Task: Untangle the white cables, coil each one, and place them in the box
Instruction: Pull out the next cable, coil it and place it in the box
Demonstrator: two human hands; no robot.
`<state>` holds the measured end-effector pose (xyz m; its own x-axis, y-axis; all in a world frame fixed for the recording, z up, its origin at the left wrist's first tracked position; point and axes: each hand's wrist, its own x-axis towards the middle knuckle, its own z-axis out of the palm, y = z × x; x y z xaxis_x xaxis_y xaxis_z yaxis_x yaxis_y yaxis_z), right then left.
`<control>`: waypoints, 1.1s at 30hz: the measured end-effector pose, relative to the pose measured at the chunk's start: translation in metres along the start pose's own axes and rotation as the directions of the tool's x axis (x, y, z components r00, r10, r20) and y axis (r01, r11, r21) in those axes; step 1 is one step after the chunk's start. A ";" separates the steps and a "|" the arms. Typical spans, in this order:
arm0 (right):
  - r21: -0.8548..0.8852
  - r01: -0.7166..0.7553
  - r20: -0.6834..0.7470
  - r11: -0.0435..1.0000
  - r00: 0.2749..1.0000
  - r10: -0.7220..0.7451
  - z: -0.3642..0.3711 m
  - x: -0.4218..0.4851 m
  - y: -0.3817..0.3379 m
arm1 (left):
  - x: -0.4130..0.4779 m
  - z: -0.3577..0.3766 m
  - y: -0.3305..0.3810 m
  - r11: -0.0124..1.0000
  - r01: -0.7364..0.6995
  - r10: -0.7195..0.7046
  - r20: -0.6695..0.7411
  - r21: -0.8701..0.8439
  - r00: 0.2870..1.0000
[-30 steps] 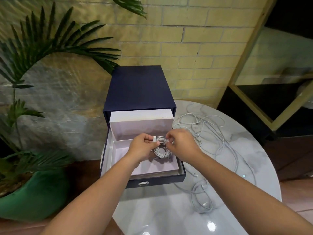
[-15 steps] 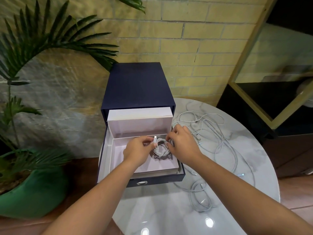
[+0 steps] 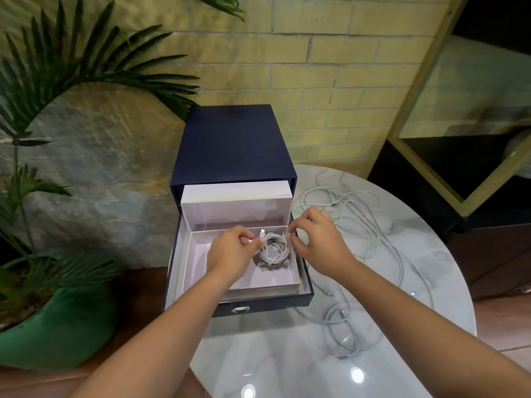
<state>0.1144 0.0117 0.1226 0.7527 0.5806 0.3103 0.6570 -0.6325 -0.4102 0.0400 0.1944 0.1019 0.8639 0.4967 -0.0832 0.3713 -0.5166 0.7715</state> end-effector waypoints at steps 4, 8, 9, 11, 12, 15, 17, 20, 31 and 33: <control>0.093 -0.024 -0.036 0.995 0.999 0.028 -0.017 -0.006 0.016 | -0.010 0.001 0.018 0.991 -0.078 0.079 0.011 -0.109 0.997; 0.130 -0.067 -0.053 0.989 0.996 0.074 -0.039 -0.020 0.041 | -0.022 0.014 0.043 0.973 -0.166 0.174 0.039 -0.161 0.984; 0.141 -0.082 -0.052 0.987 0.995 0.090 -0.044 -0.025 0.049 | -0.025 0.020 0.049 0.968 -0.185 0.194 0.039 -0.169 0.980; 0.163 -0.112 -0.039 0.980 0.992 0.120 -0.053 -0.036 0.065 | -0.032 0.033 0.063 0.959 -0.221 0.233 0.048 -0.179 0.971; 0.175 -0.122 -0.032 0.977 0.991 0.129 -0.057 -0.041 0.072 | -0.035 0.040 0.069 0.955 -0.237 0.250 0.056 -0.179 0.967; 0.187 -0.142 -0.011 0.972 0.989 0.146 -0.065 -0.060 0.094 | -0.047 0.064 0.089 0.939 -0.276 0.298 0.084 -0.204 0.951; 0.183 -0.159 0.007 0.970 0.987 0.161 -0.068 -0.073 0.108 | -0.056 0.081 0.099 0.929 -0.298 0.329 0.120 -0.217 0.937; 0.175 -0.182 0.043 0.967 0.983 0.178 -0.070 -0.092 0.128 | -0.069 0.110 0.106 0.932 -0.278 0.325 0.198 -0.232 0.925; 0.179 -0.265 0.321 0.947 0.926 0.199 -0.048 -0.143 0.188 | -0.084 0.188 0.043 0.848 -0.133 -0.138 0.456 0.513 0.879; 0.182 -0.262 0.379 0.948 0.908 0.179 -0.042 -0.146 0.195 | -0.088 0.193 0.035 0.755 -0.181 -0.148 0.433 0.630 0.889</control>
<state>0.1339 -0.2178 0.0333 0.7851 0.6084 -0.1161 0.4177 -0.6585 -0.6261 0.0424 -0.0027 0.0145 0.8604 0.2165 -0.4614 0.3385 -0.9195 0.1998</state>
